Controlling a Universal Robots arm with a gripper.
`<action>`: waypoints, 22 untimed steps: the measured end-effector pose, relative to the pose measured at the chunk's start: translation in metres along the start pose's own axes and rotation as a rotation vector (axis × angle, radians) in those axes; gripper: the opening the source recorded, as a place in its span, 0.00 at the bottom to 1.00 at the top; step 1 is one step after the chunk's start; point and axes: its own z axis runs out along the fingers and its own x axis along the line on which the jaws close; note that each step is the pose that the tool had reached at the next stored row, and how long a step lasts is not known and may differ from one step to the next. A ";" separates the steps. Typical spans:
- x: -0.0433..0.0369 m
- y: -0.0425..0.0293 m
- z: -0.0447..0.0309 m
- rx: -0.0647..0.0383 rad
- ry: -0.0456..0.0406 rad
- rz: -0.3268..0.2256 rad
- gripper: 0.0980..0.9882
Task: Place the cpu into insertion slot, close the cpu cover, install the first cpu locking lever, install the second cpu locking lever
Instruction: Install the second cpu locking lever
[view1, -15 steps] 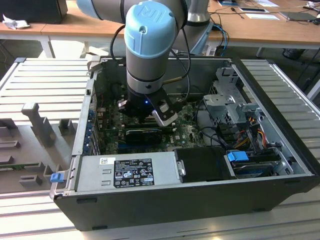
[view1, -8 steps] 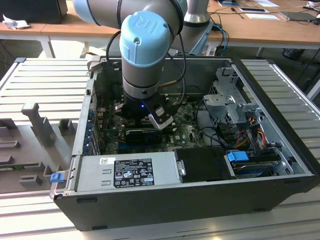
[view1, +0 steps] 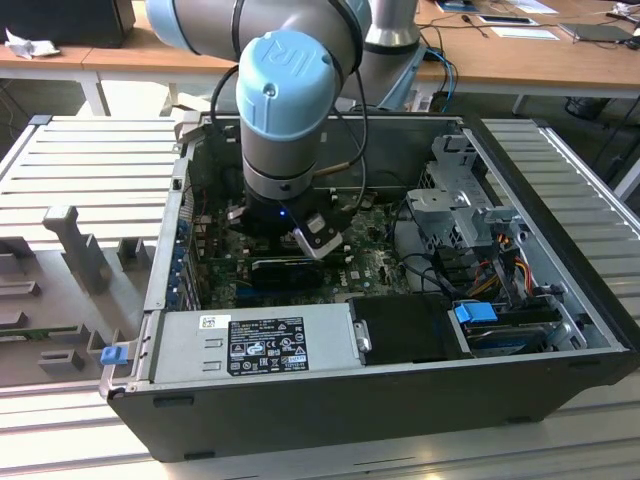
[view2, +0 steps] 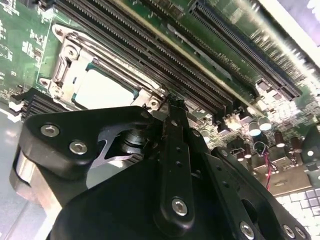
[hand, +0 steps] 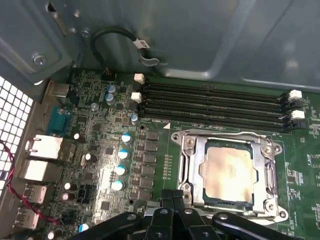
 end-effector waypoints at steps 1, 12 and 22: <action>0.0008 0.0012 0.0012 -0.002 -0.0005 0.000 0.01; 0.0015 0.0015 0.0011 -0.006 -0.0007 0.000 0.01; 0.0020 0.0032 -0.0141 -0.007 -0.0008 0.000 0.01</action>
